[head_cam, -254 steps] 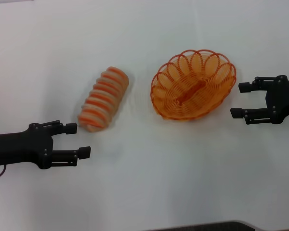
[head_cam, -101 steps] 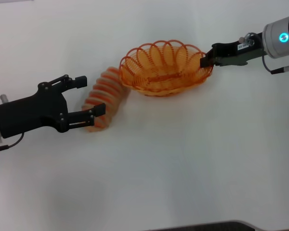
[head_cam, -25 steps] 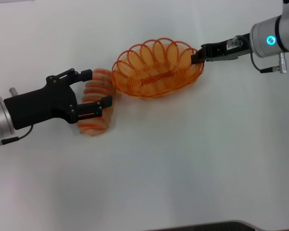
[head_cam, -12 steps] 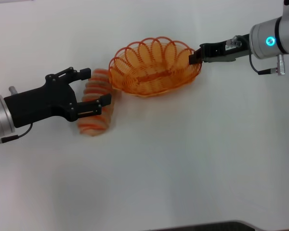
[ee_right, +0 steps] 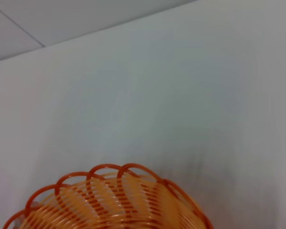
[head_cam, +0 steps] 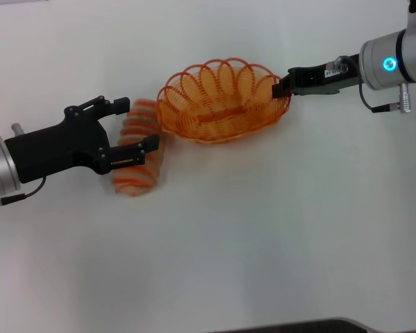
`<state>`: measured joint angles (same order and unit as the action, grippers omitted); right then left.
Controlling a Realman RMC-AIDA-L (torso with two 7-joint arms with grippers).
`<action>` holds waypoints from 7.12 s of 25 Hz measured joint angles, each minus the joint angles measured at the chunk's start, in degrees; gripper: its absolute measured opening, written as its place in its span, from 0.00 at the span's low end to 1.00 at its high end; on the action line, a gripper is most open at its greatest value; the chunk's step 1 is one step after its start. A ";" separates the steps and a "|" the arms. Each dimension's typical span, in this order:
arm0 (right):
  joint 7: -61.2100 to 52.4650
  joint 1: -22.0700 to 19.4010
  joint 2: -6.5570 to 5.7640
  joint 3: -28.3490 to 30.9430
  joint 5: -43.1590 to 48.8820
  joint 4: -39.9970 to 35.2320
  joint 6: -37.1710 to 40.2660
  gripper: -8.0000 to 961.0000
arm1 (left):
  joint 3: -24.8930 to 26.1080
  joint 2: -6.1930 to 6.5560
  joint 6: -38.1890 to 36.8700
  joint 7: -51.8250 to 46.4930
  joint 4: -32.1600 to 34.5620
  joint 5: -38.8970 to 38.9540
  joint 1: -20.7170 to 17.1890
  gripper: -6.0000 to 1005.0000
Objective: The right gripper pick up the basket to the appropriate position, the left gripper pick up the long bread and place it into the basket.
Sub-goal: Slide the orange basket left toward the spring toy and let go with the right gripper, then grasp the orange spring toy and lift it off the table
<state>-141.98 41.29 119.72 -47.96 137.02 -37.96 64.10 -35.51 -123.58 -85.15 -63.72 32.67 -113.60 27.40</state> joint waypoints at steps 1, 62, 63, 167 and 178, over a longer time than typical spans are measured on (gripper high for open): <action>0.00 -0.04 0.00 -0.02 0.00 0.00 0.00 0.09 | 0.00 0.00 -0.01 0.00 0.00 -0.02 0.00 0.90; 51.40 -18.80 -1.48 17.73 -27.63 -5.37 26.28 0.87 | -2.55 5.50 -1.00 -38.17 -1.35 4.07 -1.18 0.90; 53.39 -19.48 -1.59 17.90 -27.62 -5.34 27.58 0.87 | -4.18 6.17 -1.26 -39.94 -1.28 3.92 -0.94 0.90; 71.07 -23.89 -0.56 20.62 -19.50 -2.38 27.10 0.87 | -36.31 0.02 2.42 -97.12 26.40 -41.71 15.81 0.45; 71.05 -23.33 -0.54 20.60 -19.51 -2.29 27.04 0.87 | -33.58 0.66 2.74 -93.55 31.27 -46.71 15.52 0.38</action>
<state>-70.93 17.97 119.18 -27.35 117.51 -40.25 91.13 -69.09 -122.91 -82.40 -157.27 63.94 -160.31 42.92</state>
